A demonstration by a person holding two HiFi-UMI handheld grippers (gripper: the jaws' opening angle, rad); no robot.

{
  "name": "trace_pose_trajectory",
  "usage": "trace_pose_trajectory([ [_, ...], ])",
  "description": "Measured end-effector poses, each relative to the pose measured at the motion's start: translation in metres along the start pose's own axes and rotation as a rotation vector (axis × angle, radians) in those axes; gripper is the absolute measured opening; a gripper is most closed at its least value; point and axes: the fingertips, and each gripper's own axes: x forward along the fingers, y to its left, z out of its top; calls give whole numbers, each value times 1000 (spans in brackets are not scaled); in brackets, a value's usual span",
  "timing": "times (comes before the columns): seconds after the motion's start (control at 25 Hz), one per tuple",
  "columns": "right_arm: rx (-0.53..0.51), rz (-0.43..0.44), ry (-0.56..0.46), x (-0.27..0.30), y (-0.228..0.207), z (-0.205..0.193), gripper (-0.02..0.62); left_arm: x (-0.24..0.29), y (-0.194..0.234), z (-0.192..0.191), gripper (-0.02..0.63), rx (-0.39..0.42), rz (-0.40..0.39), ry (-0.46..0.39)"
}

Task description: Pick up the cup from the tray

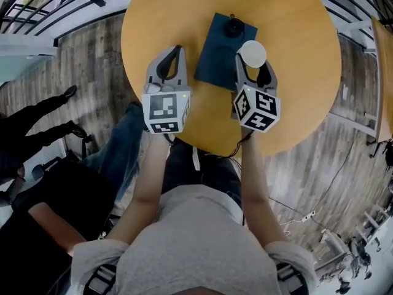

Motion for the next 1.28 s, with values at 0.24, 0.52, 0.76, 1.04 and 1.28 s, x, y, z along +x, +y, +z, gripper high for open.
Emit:
trace_pose_trajectory([
  [0.24, 20, -137, -27, -24, -71, 1, 279, 0, -6, 7, 6, -10, -6, -18],
  [0.52, 22, -223, 55, -23, -114, -44, 278, 7, -13, 9, 6, 1, -13, -21],
  [0.76, 33, -204, 107, -10, -111, -76, 279, 11, -16, 6, 6, 17, -19, -11],
  [1.04, 70, -196, 131, 1, -115, -94, 279, 18, -18, 1, 6, 23, -19, -6],
  [1.28, 62, -186, 148, 1, -112, -102, 279, 17, -17, 0, 6, 23, -20, -2],
])
